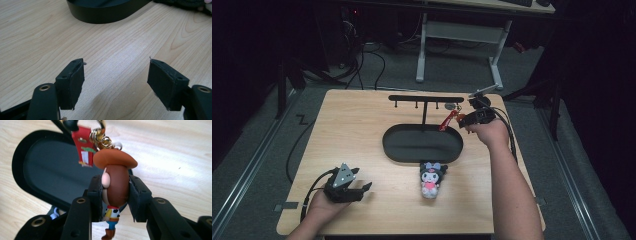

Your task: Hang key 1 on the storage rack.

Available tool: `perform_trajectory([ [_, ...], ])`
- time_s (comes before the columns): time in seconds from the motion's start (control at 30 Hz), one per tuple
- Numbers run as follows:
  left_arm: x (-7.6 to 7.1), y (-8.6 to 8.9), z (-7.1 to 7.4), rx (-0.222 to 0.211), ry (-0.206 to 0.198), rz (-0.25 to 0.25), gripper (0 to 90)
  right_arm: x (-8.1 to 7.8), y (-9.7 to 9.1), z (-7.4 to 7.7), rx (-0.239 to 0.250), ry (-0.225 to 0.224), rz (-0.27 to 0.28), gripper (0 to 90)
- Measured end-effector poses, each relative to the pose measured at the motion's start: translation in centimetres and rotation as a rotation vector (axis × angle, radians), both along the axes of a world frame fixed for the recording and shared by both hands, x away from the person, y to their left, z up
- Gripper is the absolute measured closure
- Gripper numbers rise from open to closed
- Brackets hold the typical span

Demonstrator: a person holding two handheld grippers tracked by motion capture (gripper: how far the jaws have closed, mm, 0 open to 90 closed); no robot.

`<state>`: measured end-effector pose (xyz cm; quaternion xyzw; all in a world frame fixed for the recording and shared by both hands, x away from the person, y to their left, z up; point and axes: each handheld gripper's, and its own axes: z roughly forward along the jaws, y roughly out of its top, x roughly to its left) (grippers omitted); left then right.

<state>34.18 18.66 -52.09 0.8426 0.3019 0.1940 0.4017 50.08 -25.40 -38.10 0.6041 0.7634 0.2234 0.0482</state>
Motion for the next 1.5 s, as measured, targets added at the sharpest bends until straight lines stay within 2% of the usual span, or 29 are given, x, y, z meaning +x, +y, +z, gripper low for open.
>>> perform_trajectory([
  [0.07, 0.0, 0.0, 0.0, 0.002, 0.0, -0.001, 29.9, 0.0, 0.0, -0.2, -0.002, -0.003, -0.001, 59.3],
  [0.1, 0.0, 0.0, 0.0, 0.001, -0.001, 0.0, 29.9, 0.1, 0.0, -0.3, 0.0, 0.009, -0.005, 57.2],
  [0.4, 0.0, 0.0, 0.0, 0.001, -0.001, 0.001, 29.9, -0.2, 0.0, -0.2, 0.019, -0.011, -0.014, 53.4],
  [0.53, 0.1, 0.1, 0.1, -0.015, 0.014, 0.001, 31.0, -1.0, -0.2, -0.5, 0.024, -0.007, -0.013, 54.3],
  [0.6, 0.2, 0.0, 0.2, -0.017, 0.01, 0.001, 31.2, -2.3, -0.5, -0.9, 0.02, -0.02, -0.009, 53.6],
  [0.63, 0.2, 0.0, 0.2, -0.017, 0.01, 0.001, 31.2, -2.3, -0.5, -0.9, 0.02, -0.02, -0.009, 53.6],
  [0.8, 0.2, -0.3, 0.4, -0.037, 0.019, -0.005, 32.5, -5.9, -0.9, -1.7, -0.002, -0.086, 0.02, 52.2],
  [0.87, 0.2, -0.3, 0.5, -0.055, 0.031, -0.011, 34.3, -7.7, -1.1, -2.8, 0.014, -0.124, 0.031, 52.0],
  [0.93, 0.1, -0.4, 0.6, -0.062, 0.033, -0.016, 35.6, -9.8, -1.0, -4.1, -0.005, -0.17, 0.043, 50.7],
  [1.0, 0.1, -0.7, 0.6, -0.062, 0.03, -0.02, 36.2, -11.8, -0.8, -5.5, -0.002, -0.225, 0.056, 49.4],
  [1.07, 0.0, -0.9, 0.6, -0.055, 0.036, -0.025, 36.8, -13.9, -0.6, -7.1, -0.045, -0.272, 0.072, 48.1],
  [1.1, 0.0, -1.1, 0.5, -0.053, 0.038, -0.028, 36.9, -14.6, -0.5, -7.6, -0.052, -0.291, 0.071, 48.2],
  [1.2, -0.1, -1.4, 0.4, -0.041, 0.044, -0.028, 37.4, -17.2, -0.6, -9.3, 0.006, -0.34, 0.047, 47.1],
  [1.3, -0.2, -1.6, 0.4, -0.034, 0.045, -0.029, 38.3, -19.6, -0.7, -10.5, 0.045, -0.41, 0.035, 44.7],
  [1.33, -0.2, -1.6, 0.5, -0.032, 0.045, -0.03, 38.7, -20.5, -0.8, -10.9, 0.059, -0.437, 0.017, 44.7],
  [1.4, -0.1, -1.7, 0.5, -0.032, 0.052, -0.018, 38.1, -22.7, -1.2, -12.1, 0.089, -0.538, -0.033, 47.5],
  [1.43, -0.1, -1.7, 0.6, -0.04, 0.064, -0.009, 35.5, -22.9, -1.2, -12.1, 0.095, -0.531, -0.038, 45.8],
  [1.47, -0.1, -1.7, 0.6, -0.046, 0.067, 0.001, 34.2, -23.1, -1.2, -12.0, 0.076, -0.528, -0.033, 45.4],
  [1.5, -0.2, -1.8, 0.7, -0.046, 0.065, 0.01, 34.3, -23.3, -1.2, -12.0, 0.044, -0.552, -0.03, 45.1],
])
